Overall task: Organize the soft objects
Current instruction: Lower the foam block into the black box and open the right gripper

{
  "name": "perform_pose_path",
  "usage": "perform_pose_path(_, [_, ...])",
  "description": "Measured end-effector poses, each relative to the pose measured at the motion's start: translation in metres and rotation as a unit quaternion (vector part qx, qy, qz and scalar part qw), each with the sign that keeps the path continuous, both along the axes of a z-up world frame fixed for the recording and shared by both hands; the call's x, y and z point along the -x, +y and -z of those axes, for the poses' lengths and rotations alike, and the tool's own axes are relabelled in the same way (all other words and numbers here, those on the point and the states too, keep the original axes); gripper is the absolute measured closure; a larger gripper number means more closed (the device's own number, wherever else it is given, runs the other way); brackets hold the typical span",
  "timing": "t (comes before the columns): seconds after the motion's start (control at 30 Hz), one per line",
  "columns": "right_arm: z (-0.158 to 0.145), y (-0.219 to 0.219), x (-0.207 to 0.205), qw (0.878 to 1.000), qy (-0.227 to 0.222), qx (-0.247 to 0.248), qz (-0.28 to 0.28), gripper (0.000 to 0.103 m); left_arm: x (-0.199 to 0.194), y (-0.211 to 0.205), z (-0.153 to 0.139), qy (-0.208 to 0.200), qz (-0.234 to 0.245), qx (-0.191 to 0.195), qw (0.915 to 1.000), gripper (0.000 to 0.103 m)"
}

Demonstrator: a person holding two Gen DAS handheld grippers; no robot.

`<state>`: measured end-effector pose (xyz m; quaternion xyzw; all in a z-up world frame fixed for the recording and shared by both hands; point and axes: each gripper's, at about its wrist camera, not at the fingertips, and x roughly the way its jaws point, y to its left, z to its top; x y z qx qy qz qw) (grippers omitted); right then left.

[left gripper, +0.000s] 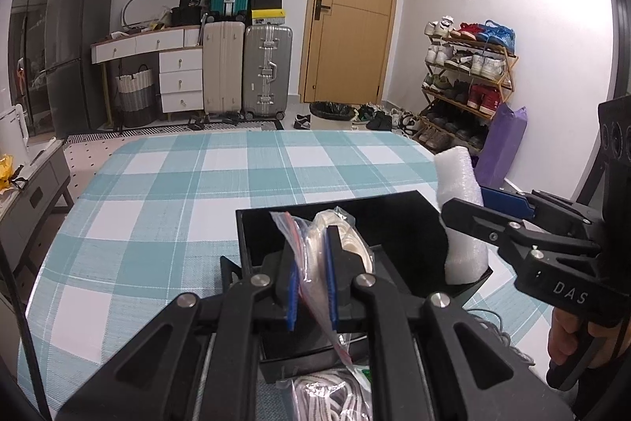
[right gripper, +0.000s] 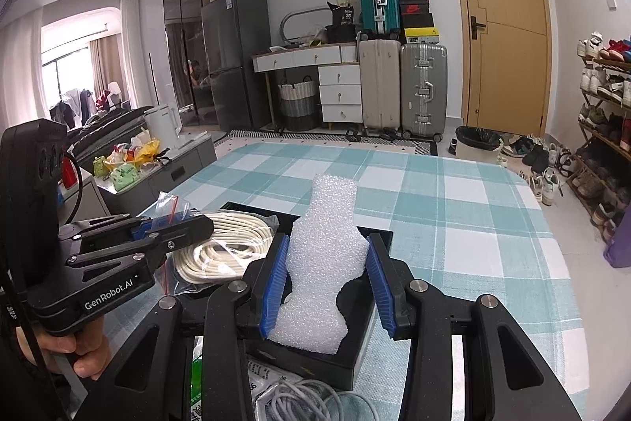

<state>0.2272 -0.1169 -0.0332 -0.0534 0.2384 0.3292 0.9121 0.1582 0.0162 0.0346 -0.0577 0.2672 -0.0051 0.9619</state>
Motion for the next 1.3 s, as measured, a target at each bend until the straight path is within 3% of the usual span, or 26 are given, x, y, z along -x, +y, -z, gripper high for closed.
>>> perform_pose_path(0.5, [0.022, 0.018, -0.016, 0.999, 0.023, 0.031, -0.008, 0.063, -0.01, -0.003, 0.013, 0.023, 0.005, -0.008, 0.9997, 0.092])
perform_pose_path(0.57, [0.022, 0.018, -0.015, 0.999, 0.023, 0.03, -0.011, 0.052, -0.01, -0.005, 0.013, 0.028, 0.008, -0.011, 0.9995, 0.091])
perform_pose_path(0.6, [0.021, 0.016, -0.013, 0.999, 0.016, 0.027, -0.006, 0.051, -0.01, -0.006, 0.012, 0.03, 0.011, -0.013, 0.9994, 0.087])
perform_pose_path(0.7, [0.017, 0.01, -0.01, 1.0, 0.013, 0.027, -0.001, 0.04, -0.006, -0.008, 0.01, 0.03, 0.013, -0.017, 0.9993, 0.054])
perform_pose_path(0.87, [0.008, -0.009, 0.003, 1.0, 0.007, 0.017, 0.016, 0.01, 0.005, -0.008, 0.003, 0.022, 0.016, -0.01, 0.9996, 0.049])
perform_pose_path(1.0, [0.005, -0.022, 0.019, 1.0, 0.011, 0.01, 0.021, 0.001, 0.018, -0.006, -0.003, 0.008, 0.007, 0.001, 0.9999, 0.007])
perform_pose_path(1.17, [0.004, -0.036, 0.038, 1.0, 0.022, 0.005, 0.02, 0.0, 0.034, -0.007, -0.008, 0.001, 0.005, -0.001, 1.0, 0.0])
perform_pose_path(1.3, [0.004, -0.045, 0.054, 0.999, 0.022, 0.008, 0.022, 0.0, 0.046, -0.006, -0.009, 0.006, 0.004, 0.001, 1.0, 0.0])
